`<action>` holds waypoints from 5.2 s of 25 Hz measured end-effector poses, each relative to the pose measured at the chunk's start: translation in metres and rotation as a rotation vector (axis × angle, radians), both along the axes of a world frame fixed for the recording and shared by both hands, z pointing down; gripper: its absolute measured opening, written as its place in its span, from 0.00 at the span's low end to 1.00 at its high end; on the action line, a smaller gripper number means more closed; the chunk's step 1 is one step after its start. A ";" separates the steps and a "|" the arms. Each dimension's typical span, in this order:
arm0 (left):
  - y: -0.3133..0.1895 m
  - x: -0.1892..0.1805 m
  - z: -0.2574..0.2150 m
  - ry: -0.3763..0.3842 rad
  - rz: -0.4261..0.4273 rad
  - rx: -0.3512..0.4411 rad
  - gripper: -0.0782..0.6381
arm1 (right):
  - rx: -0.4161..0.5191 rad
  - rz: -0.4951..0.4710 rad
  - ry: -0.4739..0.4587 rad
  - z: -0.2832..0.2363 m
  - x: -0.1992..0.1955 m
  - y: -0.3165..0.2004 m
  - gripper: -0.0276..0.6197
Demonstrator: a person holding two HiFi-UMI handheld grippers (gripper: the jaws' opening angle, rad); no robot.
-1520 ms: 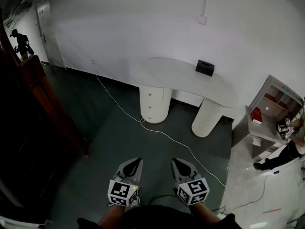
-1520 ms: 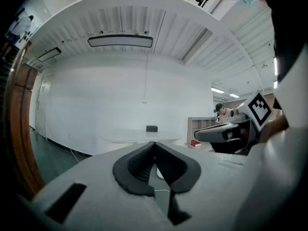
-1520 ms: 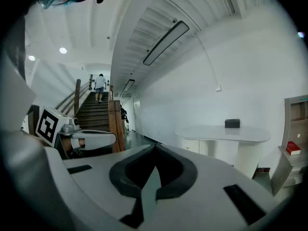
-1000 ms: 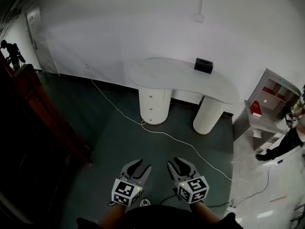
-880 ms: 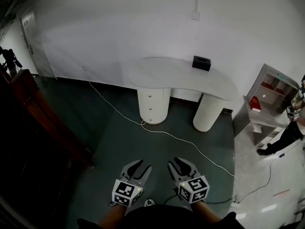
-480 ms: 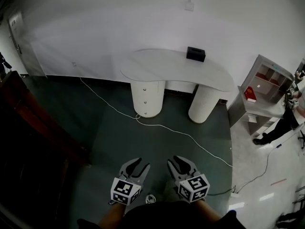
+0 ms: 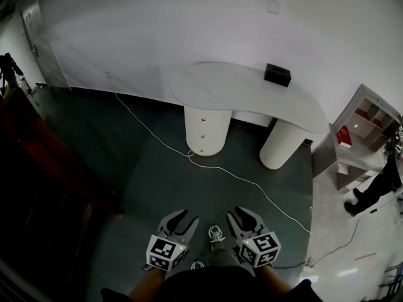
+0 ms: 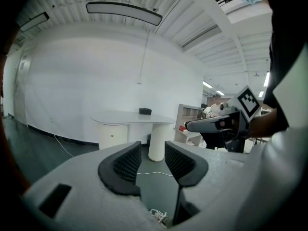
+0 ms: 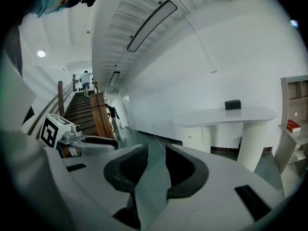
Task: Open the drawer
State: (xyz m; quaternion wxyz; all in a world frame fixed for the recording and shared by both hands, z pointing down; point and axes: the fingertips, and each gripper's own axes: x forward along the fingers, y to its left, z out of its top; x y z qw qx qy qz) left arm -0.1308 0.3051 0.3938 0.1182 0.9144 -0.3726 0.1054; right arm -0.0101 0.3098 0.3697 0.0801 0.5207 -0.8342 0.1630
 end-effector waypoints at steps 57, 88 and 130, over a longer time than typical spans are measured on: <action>-0.499 0.004 0.120 -0.120 0.094 -0.035 0.31 | -0.122 0.276 0.011 0.076 0.009 -0.402 0.19; -0.654 0.111 0.301 -0.374 -0.045 0.037 0.31 | -0.178 0.172 -0.133 0.263 0.053 -0.414 0.18; -0.693 0.130 0.340 -0.447 -0.300 -0.046 0.26 | -0.179 0.283 -0.201 0.270 0.110 -0.400 0.18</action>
